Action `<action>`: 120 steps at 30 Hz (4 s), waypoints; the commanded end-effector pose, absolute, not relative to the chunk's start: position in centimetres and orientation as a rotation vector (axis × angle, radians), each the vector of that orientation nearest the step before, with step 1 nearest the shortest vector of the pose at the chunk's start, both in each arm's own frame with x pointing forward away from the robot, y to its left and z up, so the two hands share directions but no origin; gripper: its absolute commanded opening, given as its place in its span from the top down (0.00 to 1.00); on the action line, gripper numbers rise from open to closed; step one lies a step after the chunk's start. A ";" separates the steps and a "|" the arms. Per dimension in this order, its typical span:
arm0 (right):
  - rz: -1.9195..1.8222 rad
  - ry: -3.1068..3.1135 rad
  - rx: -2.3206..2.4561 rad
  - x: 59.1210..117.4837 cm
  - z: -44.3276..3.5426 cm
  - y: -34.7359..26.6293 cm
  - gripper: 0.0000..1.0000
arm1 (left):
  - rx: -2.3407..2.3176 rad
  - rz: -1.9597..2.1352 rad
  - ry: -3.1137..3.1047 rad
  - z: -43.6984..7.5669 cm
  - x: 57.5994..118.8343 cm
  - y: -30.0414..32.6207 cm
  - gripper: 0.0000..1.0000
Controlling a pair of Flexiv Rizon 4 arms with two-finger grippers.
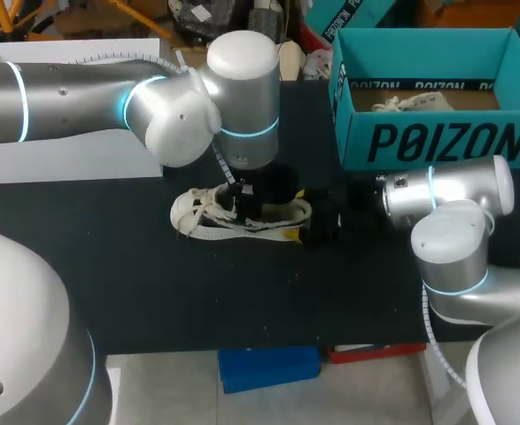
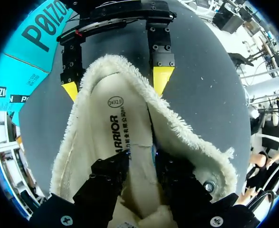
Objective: Take the shoe out of the shoebox, open the shoe tongue, remove and reinsert the insole, then place the shoe into the shoebox
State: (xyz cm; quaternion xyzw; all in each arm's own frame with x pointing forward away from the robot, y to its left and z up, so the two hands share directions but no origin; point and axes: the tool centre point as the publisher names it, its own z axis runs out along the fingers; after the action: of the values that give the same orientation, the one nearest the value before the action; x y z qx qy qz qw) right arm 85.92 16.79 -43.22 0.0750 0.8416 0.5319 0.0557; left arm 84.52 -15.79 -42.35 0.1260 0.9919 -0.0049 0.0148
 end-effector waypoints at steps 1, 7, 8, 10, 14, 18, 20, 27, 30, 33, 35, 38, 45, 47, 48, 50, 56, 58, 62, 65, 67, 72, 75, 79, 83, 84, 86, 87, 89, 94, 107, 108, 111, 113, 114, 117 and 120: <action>1.613 2.552 0.232 86.0 -43.4 16.8 1.00 | 0.338 -0.020 2.969 -44.5 83.5 -14.9 0.66; 1.613 2.552 0.232 86.0 -43.4 16.8 1.00 | 0.193 -0.037 2.875 -45.8 83.9 -14.0 0.64; 1.613 2.552 0.232 86.0 -43.4 16.8 1.00 | 0.178 -0.032 2.854 -46.1 83.9 -13.9 0.65; 1.613 2.552 0.232 86.0 -43.4 16.8 1.00 | 0.122 -0.027 2.794 -46.6 84.1 -13.6 0.63; 1.613 2.552 0.232 86.0 -43.4 16.8 1.00 | 0.072 -0.022 2.699 -47.6 84.4 -13.3 0.60; 1.613 2.552 0.232 86.0 -43.4 16.8 1.00 | 0.009 -0.051 2.626 -48.3 85.4 -13.0 0.60; 1.613 2.552 0.232 86.0 -43.4 16.8 1.00 | -0.002 -0.062 2.579 -48.6 85.8 -13.0 0.60; 1.613 2.552 0.232 86.0 -43.4 16.8 1.00 | -0.022 -0.083 2.475 -49.7 88.0 -13.6 0.56; 1.613 2.552 0.232 86.0 -43.4 16.8 1.00 | -0.021 -0.107 2.456 -49.8 88.9 -14.0 0.56; 1.613 2.552 0.232 86.0 -43.4 16.8 1.00 | -0.021 -0.128 2.445 -50.0 89.6 -14.5 0.57; 1.613 2.552 0.232 86.0 -43.4 16.8 1.00 | -0.020 -0.136 2.447 -50.1 89.9 -14.7 0.58; 1.613 2.552 0.232 86.0 -43.4 16.8 1.00 | -0.018 -0.139 2.457 -50.5 90.2 -15.0 0.66; 1.613 2.552 0.232 86.0 -43.4 16.8 1.00 | 0.035 -0.076 2.513 -50.0 90.0 -15.2 1.00; 1.613 2.552 0.232 86.0 -43.4 16.8 1.00 | 0.037 -0.064 2.541 -49.1 89.9 -15.0 1.00; 1.613 2.552 0.232 86.0 -43.4 16.8 1.00 | 0.033 -0.075 2.580 -48.4 89.8 -15.0 1.00; 1.613 2.552 0.232 86.0 -43.4 16.8 1.00 | 0.073 -0.047 2.593 -46.8 89.4 -15.0 1.00; 1.613 2.552 0.232 86.0 -43.4 16.8 1.00 | 0.103 -0.084 2.747 -42.4 88.8 -14.8 1.00; 1.613 2.552 0.232 86.0 -43.4 16.8 1.00 | 0.167 -0.028 2.769 -41.9 88.5 -14.9 1.00; 1.613 2.552 0.232 86.0 -43.4 16.8 1.00 | 0.211 -0.031 2.813 -41.5 88.2 -14.9 1.00; 1.613 2.552 0.232 86.0 -43.4 16.8 1.00 | 0.252 -0.049 2.871 -41.3 88.0 -15.1 1.00; 1.613 2.552 0.232 86.0 -43.4 16.8 1.00 | 0.257 -0.067 2.910 -40.9 88.0 -15.2 1.00; 1.613 2.552 0.232 86.0 -43.4 16.8 1.00 | 0.258 -0.140 2.974 -39.7 88.1 -15.1 1.00; 1.613 2.552 0.232 86.0 -43.4 16.8 1.00 | 0.249 -0.187 3.003 -39.1 88.2 -15.0 1.00; 1.613 2.552 0.232 86.0 -43.4 16.8 1.00 | 0.249 -0.238 3.028 -38.6 88.1 -14.8 1.00; 1.613 2.552 0.232 86.0 -43.4 16.8 1.00 | 0.259 -0.284 3.026 -38.0 87.8 -14.9 1.00; 1.613 2.552 0.232 86.0 -43.4 16.8 1.00 | 0.262 -0.289 3.027 -37.9 87.7 -14.9 1.00; 1.613 2.552 0.232 86.0 -43.4 16.8 1.00 | 0.289 -0.296 3.023 -38.0 87.4 -15.0 1.00; 1.613 2.552 0.232 86.0 -43.4 16.8 1.00 | 0.304 -0.300 3.026 -38.1 87.2 -15.2 1.00; 1.613 2.552 0.232 86.0 -43.4 16.8 1.00 | 0.321 -0.299 3.026 -38.5 87.0 -15.3 1.00; 1.613 2.552 0.232 86.0 -43.4 16.8 1.00 | 0.369 -0.376 3.030 -39.4 86.7 -16.0 1.00; 1.613 2.552 0.232 86.0 -43.4 16.8 1.00 | 0.423 -0.456 2.927 -39.8 85.9 -16.3 0.51; 1.613 2.552 0.232 86.0 -43.4 16.8 1.00 | 0.413 -0.463 2.917 -39.7 85.9 -16.3 0.51; 1.613 2.552 0.232 86.0 -43.4 16.8 1.00 | 0.374 -0.442 2.870 -39.7 86.2 -16.4 0.53; 1.613 2.552 0.232 86.0 -43.4 16.8 1.00 | 0.373 -0.427 2.838 -39.9 86.2 -16.7 0.53; 1.613 2.552 0.232 86.0 -43.4 16.8 1.00 | 0.366 -0.430 2.827 -39.9 86.2 -16.8 0.53; 1.613 2.552 0.232 86.0 -43.4 16.8 1.00 | 0.368 -0.432 2.809 -40.1 86.4 -17.5 0.55; 1.613 2.552 0.232 86.0 -43.4 16.8 1.00 | 0.356 -0.442 2.781 -40.4 86.5 -18.2 0.58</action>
State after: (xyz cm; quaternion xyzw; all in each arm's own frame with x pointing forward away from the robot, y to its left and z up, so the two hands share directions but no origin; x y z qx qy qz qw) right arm 86.10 16.70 -43.08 0.0761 0.8414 0.5321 0.0564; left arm 86.58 -17.58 -39.58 0.1285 0.9701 -0.1522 0.1384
